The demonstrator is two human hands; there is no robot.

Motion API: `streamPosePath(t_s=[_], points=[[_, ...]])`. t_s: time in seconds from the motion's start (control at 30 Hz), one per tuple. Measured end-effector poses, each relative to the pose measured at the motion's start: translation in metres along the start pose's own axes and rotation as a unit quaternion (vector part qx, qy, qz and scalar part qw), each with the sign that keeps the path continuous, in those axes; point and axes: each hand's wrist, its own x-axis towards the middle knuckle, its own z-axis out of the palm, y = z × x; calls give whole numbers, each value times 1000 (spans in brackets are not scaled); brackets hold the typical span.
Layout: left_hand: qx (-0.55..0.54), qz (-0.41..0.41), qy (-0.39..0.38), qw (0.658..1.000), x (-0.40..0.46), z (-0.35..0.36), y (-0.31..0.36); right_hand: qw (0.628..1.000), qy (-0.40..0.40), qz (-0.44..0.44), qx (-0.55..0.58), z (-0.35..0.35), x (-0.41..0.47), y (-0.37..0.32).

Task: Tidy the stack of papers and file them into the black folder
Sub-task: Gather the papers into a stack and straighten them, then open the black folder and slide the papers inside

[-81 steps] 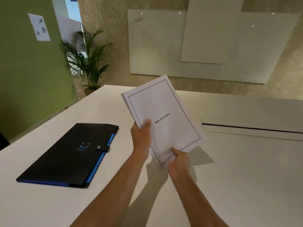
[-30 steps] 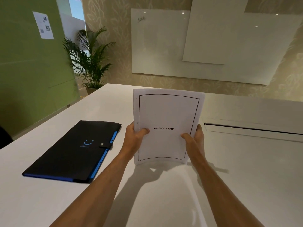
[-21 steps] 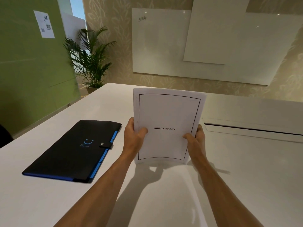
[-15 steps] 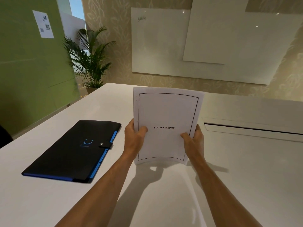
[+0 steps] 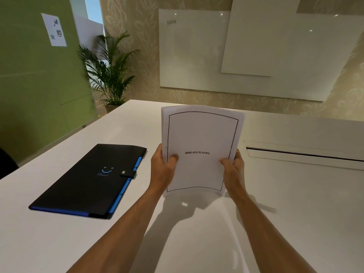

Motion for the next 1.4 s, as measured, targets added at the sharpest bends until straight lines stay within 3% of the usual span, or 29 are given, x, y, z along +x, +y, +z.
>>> streamPosePath(t_s=[0.27,0.7,0.8,1.03,1.2,1.4], points=[[-19,14,-8,1000,6,0,9,998,17,-50,-35,-1,0,-7],[20,-52,-8,998,-3,-4,-5,993,28,-13,-112,2,-11,9],[37,-96,-18,995,6,-13,-6,991,7,31,-132,6,-6,10],[158,-232,-19,960,9,-37,-28,975,-37,177,-126,26,-14,25],[265,-220,-38,938,-5,-40,-38,944,-66,219,-237,35,-25,38],[375,-169,-94,906,-18,-35,-44,895,-86,158,-407,41,-40,40]])
